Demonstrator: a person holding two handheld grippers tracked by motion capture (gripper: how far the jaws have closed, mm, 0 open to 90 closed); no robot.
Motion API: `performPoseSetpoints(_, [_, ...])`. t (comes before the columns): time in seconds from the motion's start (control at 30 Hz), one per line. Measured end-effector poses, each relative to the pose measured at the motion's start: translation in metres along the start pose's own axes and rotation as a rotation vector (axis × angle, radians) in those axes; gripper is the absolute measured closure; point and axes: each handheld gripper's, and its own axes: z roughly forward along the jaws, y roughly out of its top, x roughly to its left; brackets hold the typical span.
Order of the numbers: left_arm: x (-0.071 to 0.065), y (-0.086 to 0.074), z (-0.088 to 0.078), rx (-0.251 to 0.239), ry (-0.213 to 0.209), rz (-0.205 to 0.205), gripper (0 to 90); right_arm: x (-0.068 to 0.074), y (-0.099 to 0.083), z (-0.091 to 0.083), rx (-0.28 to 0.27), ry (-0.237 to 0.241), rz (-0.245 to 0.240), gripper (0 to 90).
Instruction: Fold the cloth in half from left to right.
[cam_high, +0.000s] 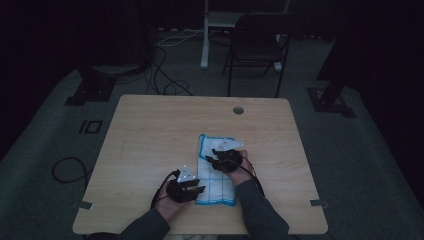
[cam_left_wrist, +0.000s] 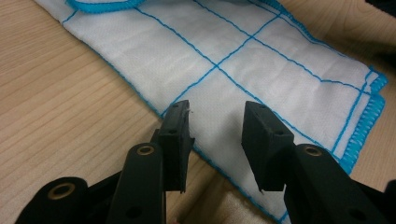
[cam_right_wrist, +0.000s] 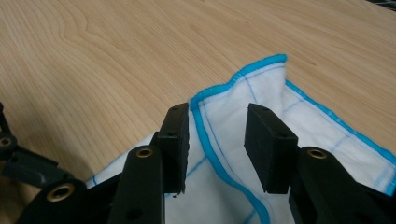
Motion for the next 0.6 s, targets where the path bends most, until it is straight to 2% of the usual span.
performPoseSetpoints(0.3, [0.000, -0.001, 0.000, -0.004, -0.001, -0.004, 62.1, 0.008, 0.010, 0.023, 0.041, 0.007, -0.026, 57.6])
performPoseSetpoints(0.43, [0.000, -0.001, 0.000, -0.005, 0.000, -0.005, 62.0, 0.011, 0.013, 0.037, 0.077, 0.021, -0.033, 54.3])
performPoseSetpoints(0.6, [0.000, -0.002, 0.000, -0.005, -0.001, -0.007, 62.0, 0.014, 0.017, 0.054, 0.119, -0.011, -0.056, 55.6])
